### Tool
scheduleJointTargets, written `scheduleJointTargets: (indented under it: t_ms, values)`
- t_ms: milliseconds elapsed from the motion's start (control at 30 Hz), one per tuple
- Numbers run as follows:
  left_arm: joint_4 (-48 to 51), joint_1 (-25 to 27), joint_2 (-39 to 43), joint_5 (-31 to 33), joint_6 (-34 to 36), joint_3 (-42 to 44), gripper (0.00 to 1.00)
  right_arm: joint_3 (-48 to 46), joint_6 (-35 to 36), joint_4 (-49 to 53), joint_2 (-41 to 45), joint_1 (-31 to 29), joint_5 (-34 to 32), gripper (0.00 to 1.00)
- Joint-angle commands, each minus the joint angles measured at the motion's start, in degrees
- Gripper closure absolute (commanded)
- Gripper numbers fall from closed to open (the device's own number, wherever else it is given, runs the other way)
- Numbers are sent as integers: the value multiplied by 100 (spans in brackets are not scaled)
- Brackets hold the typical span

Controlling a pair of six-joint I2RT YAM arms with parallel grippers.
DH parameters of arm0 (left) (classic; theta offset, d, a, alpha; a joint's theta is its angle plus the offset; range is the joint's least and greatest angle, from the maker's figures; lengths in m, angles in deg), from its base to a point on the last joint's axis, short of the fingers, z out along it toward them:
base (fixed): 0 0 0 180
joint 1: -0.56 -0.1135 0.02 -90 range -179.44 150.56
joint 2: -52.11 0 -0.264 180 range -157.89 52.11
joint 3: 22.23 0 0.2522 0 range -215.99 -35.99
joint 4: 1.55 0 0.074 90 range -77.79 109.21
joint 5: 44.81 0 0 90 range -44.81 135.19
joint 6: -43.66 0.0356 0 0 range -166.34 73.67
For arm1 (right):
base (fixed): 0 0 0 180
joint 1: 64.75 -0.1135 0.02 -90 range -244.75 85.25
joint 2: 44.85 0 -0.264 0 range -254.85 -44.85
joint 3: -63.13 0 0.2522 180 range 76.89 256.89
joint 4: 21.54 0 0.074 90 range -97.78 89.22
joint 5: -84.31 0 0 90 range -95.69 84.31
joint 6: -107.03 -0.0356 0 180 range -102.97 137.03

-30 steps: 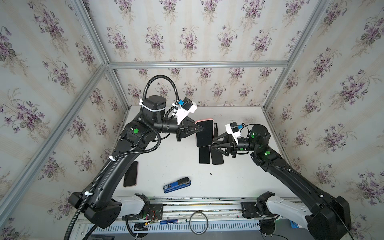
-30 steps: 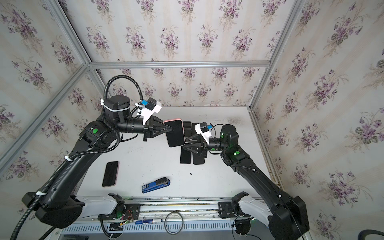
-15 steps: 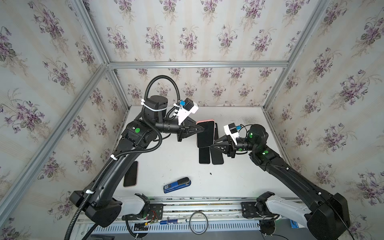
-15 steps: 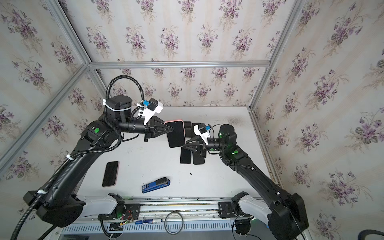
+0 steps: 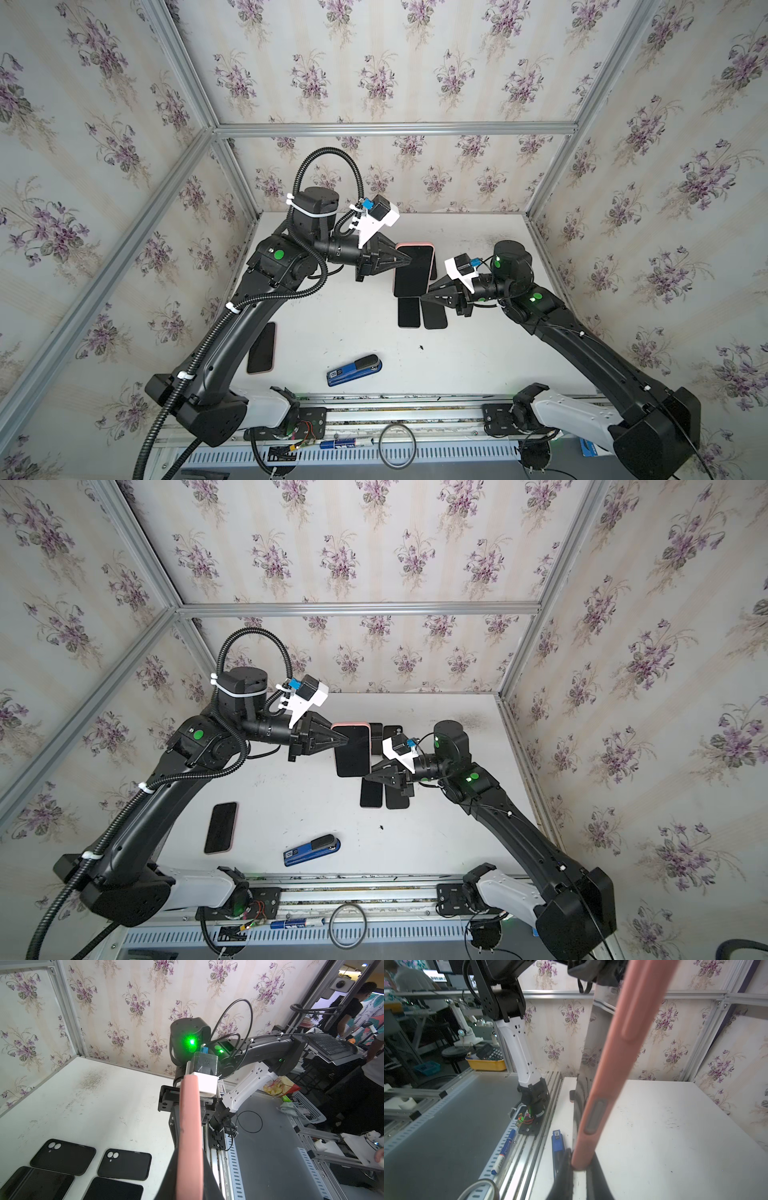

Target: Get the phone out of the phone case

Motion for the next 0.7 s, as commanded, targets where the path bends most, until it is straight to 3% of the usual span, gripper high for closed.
scheduleJointTargets:
  t_ms: [0, 300, 467, 667]
  values:
    - [-170, 6, -63, -173, -54, -53, 100, 509, 2354, 1374, -102, -208, -546, 100]
    - [-71, 11, -308, -371, -120, -264, 100, 960, 3635, 1860, -363, -270, -1452, 100]
    - [-31, 6, -379, -378, -120, -340, 100, 798, 3860, 1342, -268, -301, -1985, 99]
    - [-26, 6, -448, -385, -199, -447, 100, -25, 3378, -187, 155, -300, -2890, 77]
